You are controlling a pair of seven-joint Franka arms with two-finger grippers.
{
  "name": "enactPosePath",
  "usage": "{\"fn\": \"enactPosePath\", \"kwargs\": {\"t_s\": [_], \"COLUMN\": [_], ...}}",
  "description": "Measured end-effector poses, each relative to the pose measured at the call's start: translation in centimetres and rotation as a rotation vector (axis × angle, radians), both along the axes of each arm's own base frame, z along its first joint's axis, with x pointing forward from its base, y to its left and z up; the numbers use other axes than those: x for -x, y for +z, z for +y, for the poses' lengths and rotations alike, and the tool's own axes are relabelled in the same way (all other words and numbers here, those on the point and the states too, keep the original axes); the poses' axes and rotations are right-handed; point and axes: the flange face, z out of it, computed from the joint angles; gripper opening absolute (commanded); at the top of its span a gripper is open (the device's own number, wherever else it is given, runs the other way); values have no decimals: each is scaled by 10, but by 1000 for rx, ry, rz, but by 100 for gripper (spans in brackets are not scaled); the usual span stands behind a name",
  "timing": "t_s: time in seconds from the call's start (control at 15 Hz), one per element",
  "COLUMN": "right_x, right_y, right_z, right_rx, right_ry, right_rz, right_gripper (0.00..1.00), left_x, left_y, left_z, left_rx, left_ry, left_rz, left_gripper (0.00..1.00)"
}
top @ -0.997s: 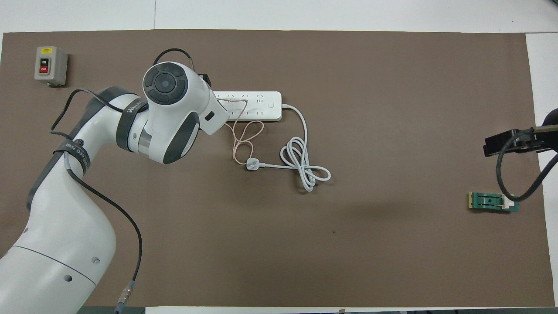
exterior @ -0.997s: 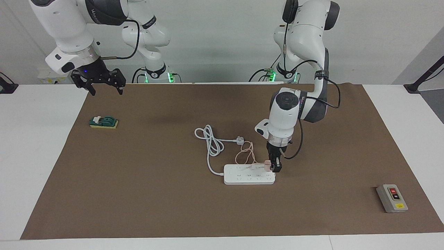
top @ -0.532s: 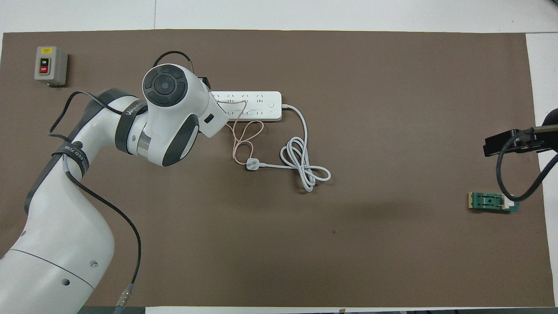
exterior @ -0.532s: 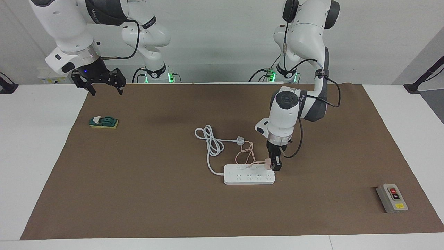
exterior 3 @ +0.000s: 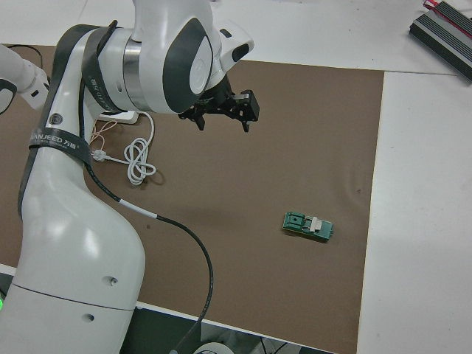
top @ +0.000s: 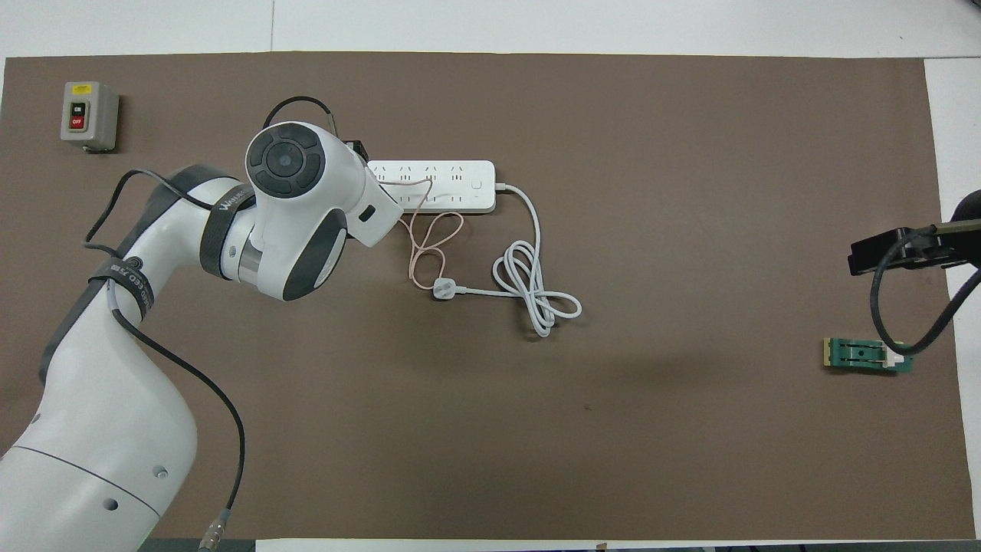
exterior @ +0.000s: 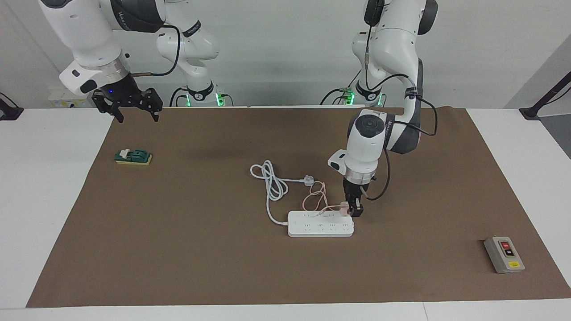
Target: Plug charger into power strip
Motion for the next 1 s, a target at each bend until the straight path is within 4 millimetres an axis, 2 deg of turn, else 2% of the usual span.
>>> {"fn": "enactPosePath", "kwargs": {"t_s": [0.6,1.0], "right_x": [0,0], "right_y": [0,1], "right_z": [0,1], "right_rx": [0,0], "right_ry": [0,1], "right_rz": [-1,-2], "right_gripper": [100,100], "left_x": [1,-11], "left_y": [-9,-10], "left_z": [-1,3], "left_rx": [10,33], "left_ry": [3,52], "left_rz": [-4,55], "left_gripper": [0,0]}}
